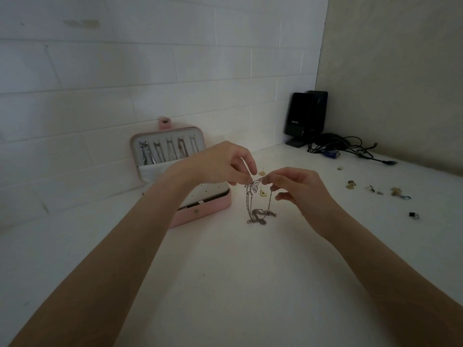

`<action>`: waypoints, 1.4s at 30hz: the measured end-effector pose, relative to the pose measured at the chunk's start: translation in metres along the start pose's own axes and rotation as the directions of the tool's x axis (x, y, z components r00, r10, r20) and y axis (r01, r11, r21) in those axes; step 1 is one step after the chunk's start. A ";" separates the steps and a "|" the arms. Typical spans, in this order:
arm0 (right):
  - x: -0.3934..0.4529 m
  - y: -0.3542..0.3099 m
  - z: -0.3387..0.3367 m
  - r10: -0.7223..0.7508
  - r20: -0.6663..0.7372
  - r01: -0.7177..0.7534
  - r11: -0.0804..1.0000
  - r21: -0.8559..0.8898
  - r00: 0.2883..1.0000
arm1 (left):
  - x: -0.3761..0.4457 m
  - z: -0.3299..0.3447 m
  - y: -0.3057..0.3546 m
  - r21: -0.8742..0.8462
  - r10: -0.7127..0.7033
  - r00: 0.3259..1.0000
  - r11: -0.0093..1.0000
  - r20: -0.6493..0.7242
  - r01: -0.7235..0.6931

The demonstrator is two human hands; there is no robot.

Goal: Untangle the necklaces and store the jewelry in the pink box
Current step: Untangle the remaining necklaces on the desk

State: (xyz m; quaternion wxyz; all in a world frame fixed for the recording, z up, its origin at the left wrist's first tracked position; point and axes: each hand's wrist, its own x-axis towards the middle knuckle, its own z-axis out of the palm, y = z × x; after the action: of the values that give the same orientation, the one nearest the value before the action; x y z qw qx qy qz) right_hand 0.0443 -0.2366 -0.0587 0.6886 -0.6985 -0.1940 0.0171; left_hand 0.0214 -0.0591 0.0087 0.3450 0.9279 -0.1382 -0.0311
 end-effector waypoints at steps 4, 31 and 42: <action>0.002 0.002 -0.001 -0.012 -0.037 0.008 0.995 -0.097 0.999 | -0.001 0.001 0.001 -0.036 0.003 1.000 0.999 0.005 -0.003; -0.005 -0.004 0.003 0.014 0.157 -0.021 0.999 0.039 0.988 | 0.001 0.012 -0.001 -0.309 -0.035 0.996 0.949 0.085 0.060; -0.005 0.002 0.002 0.107 0.269 -0.131 0.989 0.072 0.957 | -0.007 0.006 -0.016 -0.412 -0.045 0.943 0.892 0.330 0.187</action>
State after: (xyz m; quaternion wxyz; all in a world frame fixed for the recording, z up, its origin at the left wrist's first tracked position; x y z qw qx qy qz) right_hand 0.0399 -0.2355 -0.0618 0.6848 -0.6688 -0.2408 0.1603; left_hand 0.0178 -0.0497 -0.0063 0.5156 0.8165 -0.1242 -0.2281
